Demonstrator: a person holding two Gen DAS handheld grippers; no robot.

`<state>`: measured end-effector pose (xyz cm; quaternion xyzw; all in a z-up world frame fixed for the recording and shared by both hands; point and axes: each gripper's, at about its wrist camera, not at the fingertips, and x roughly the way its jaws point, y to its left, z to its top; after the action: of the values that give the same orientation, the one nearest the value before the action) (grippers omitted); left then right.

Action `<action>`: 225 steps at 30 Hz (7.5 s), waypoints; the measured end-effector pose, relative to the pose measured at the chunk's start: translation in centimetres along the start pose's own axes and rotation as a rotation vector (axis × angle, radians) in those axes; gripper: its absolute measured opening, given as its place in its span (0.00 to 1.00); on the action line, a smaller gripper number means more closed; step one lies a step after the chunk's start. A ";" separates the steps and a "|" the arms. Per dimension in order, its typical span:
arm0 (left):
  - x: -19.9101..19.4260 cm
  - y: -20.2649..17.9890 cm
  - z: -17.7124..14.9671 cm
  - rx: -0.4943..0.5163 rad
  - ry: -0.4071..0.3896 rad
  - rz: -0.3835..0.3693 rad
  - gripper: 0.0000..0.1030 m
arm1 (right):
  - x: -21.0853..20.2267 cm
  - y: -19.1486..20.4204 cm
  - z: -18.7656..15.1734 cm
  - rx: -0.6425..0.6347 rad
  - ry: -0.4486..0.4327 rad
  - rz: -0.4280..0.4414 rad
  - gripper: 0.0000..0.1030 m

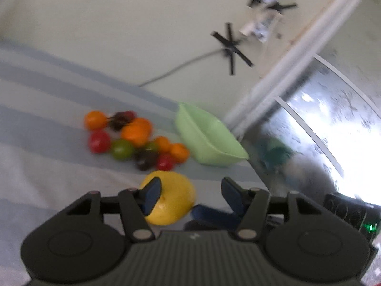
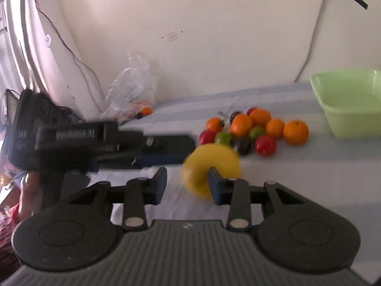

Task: Organize fruits
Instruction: 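Close both grippers around the yellow grapefruit from opposite sides, then carry the grapefruit into the green basin and open both grippers, then grasp the red tomato with the left gripper while the right gripper grasps a dark plum, then carry the tomato and plum into the green basin and open both grippers, then grasp the green lime with the left gripper while the right gripper grasps a red tomato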

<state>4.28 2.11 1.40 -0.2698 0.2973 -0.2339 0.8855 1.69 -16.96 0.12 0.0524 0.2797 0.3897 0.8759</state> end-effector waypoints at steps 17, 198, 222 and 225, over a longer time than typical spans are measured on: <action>-3.1 1.5 1.2 -0.045 -0.065 0.030 0.80 | -2.0 0.4 -2.0 -0.211 -0.053 -0.172 0.66; 21.5 -5.2 8.7 0.194 0.156 0.076 0.30 | -0.8 -17.5 6.4 -0.093 -0.225 -0.585 0.28; 2.3 4.8 5.8 0.023 -0.039 0.169 0.45 | 0.4 -8.3 4.1 -0.146 -0.188 -0.268 0.35; 3.3 5.2 4.9 0.058 0.003 0.170 0.52 | 3.1 -7.0 3.4 -0.183 -0.101 -0.253 0.35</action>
<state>11.17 5.75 0.13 -0.2177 0.3135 -0.1667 0.9091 9.71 -19.18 -0.57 -0.0438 0.2029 0.2971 0.9320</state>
